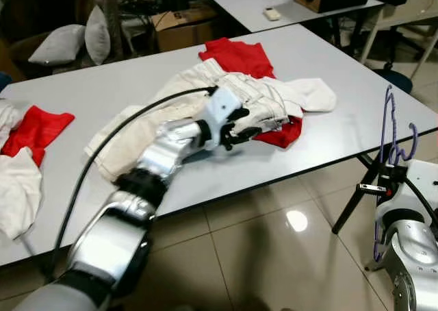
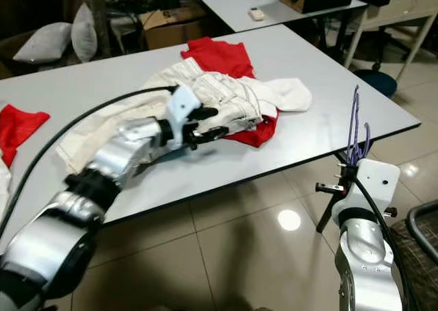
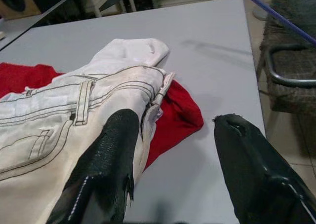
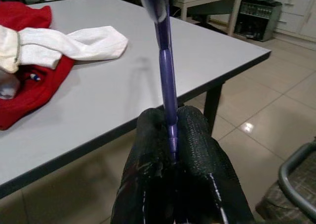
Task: Hang hanger
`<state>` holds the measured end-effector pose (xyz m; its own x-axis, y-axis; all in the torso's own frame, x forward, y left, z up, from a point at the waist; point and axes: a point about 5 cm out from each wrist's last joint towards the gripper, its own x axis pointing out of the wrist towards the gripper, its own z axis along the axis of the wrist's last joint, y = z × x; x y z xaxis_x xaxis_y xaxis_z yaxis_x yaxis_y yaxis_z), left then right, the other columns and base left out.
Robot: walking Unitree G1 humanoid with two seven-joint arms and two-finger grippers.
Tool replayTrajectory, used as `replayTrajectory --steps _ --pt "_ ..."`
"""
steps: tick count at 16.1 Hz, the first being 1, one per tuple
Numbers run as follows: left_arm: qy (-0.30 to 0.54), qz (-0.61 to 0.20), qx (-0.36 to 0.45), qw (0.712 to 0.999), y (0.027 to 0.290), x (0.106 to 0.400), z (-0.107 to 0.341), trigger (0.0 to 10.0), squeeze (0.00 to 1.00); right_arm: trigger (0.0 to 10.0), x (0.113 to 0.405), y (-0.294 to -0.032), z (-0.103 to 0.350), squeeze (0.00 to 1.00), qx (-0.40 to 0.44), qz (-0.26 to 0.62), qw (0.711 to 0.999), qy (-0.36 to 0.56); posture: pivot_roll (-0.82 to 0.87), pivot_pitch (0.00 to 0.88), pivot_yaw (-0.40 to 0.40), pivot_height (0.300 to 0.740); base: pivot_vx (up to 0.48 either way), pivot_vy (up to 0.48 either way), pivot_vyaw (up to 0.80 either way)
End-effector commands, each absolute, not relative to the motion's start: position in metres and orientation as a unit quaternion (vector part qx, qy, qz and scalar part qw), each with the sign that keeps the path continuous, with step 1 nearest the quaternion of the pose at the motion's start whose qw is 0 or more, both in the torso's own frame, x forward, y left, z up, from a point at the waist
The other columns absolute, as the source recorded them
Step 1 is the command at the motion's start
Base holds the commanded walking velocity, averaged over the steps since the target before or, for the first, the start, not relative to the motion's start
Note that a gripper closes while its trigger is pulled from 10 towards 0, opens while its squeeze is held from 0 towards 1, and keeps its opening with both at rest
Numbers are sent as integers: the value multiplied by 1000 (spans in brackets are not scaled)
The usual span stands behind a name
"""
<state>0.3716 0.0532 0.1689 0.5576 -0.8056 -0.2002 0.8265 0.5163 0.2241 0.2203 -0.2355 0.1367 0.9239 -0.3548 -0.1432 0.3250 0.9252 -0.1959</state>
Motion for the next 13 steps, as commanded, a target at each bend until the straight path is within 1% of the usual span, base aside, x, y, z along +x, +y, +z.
replayTrajectory --steps 1,2,3,6,10,11,12,13 --pt "39 -454 170 874 54 374 167 10000 0 10000 220 -234 141 0 -83 -174 978 81 -186 0 128 740 0 0 0" --pt "39 -419 227 878 55 377 160 10000 0 10000 220 -233 141 0 -83 -175 978 81 -193 0 133 740 0 0 0" --pt "26 -353 265 897 62 384 158 10000 0 10000 219 -233 142 0 -84 -174 978 80 -193 0 134 740 0 0 0" --pt "44 -319 274 906 72 385 149 10000 0 10000 218 -230 137 0 -82 -163 979 92 -186 0 129 740 0 0 0" --pt "108 -297 290 903 84 379 117 10000 0 10000 221 -221 130 0 -88 -133 981 108 -178 0 104 740 0 0 0" --pt "116 -277 300 905 88 377 111 6471 0 10000 221 -219 129 0 -90 -127 982 110 -186 0 92 740 0 0 0" --pt "116 -252 308 910 93 377 108 3686 0 10000 222 -219 129 0 -93 -121 982 112 -190 0 89 740 0 0 0" --pt "115 -246 307 912 94 378 108 2157 0 10000 221 -219 129 0 -94 -119 982 113 -194 0 86 740 0 0 0"
